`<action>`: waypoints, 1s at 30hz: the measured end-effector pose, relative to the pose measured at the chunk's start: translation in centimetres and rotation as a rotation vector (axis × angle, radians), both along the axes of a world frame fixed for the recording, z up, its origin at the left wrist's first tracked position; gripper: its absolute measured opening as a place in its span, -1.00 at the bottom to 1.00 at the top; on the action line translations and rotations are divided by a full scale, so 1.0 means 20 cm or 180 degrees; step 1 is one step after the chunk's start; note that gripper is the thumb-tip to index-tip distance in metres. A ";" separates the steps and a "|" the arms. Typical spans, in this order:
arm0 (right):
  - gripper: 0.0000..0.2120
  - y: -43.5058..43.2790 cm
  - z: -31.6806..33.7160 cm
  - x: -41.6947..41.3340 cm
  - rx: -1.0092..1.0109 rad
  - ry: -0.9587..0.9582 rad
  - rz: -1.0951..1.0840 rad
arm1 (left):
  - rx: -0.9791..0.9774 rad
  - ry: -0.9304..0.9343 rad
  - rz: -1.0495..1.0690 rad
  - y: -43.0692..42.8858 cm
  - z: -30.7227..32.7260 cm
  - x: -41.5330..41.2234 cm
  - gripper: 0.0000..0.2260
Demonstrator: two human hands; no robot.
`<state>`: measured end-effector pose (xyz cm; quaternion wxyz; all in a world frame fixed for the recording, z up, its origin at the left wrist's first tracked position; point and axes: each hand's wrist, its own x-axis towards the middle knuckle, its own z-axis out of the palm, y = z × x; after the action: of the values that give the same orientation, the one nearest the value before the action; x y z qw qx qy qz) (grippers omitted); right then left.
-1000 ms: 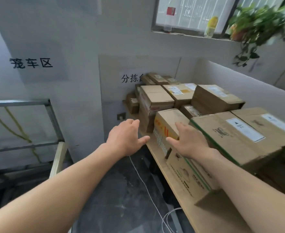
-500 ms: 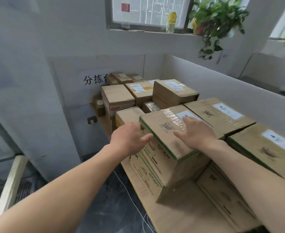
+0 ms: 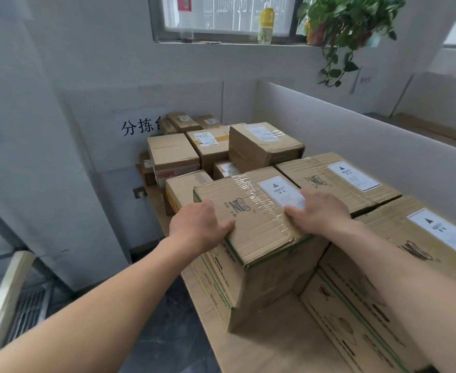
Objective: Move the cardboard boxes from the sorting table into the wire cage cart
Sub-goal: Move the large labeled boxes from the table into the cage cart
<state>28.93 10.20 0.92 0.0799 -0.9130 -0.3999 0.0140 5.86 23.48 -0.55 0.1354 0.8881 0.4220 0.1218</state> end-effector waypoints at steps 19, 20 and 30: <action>-0.63 0.11 -0.06 -0.05 0.0311 0.0462 0.0028 | -0.1054 -0.0514 0.0442 0.03 -0.05 -0.10 -0.59; -0.63 0.11 -0.07 -0.06 0.0331 0.0486 -0.0003 | -0.1117 -0.0527 0.0450 0.03 -0.05 -0.11 -0.58; -0.60 0.15 0.02 -0.26 0.0548 0.0481 0.0100 | -0.1187 -0.0794 0.0446 0.01 0.01 -0.27 -0.59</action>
<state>23.64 13.11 1.41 0.1877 -0.8927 -0.4068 0.0495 0.44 23.69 -0.37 0.3395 0.7943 0.4778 0.1597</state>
